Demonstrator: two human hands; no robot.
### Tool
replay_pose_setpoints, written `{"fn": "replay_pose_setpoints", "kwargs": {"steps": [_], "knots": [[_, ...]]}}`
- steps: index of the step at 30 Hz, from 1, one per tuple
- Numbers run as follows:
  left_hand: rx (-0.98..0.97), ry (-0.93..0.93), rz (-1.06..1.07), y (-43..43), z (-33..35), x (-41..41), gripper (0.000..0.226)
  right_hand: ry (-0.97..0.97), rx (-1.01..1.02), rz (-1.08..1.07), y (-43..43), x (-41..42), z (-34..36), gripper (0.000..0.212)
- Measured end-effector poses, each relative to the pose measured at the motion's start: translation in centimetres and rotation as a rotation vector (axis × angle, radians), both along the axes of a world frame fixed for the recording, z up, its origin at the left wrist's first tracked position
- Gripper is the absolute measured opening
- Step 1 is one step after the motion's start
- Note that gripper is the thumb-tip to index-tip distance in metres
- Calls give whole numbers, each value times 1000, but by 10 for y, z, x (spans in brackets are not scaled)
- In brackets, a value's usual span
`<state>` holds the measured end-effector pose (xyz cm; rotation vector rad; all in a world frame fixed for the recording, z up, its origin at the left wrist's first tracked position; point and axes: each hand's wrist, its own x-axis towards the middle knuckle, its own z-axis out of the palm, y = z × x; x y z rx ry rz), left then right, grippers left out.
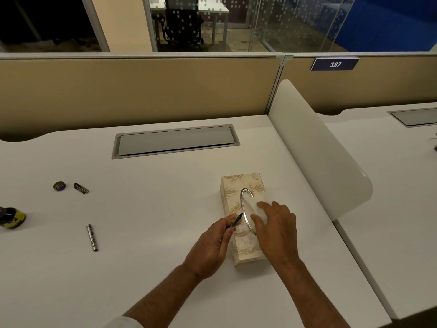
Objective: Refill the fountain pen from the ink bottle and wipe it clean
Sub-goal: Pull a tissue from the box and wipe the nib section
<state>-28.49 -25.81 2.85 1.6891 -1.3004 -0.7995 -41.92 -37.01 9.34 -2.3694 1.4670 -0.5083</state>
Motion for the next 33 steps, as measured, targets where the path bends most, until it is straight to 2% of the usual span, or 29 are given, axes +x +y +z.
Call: {"fn": "replay_pose_setpoints", "kwargs": {"steps": [4,9,15,21,25,33], "knots": [[0,15,6,1,0,-1,49,-3,-89,-26,1,5,-5,14],[-9,21,9,0,-1,-1,48,-10,-76,-28,2,6,-8,29],[-10,-21,19,-1,-8,-1,48,1,-75,-35,0,6,-12,10],[7,-58,26,-3,-13,0,50,-97,-7,-37,1,2,-16,11],[-6,-62,26,-3,-13,1,53,-252,33,-44,2,3,-13,14],[-5,-76,11,-2,-14,2,48,-344,34,-21,3,4,-13,12]]}}
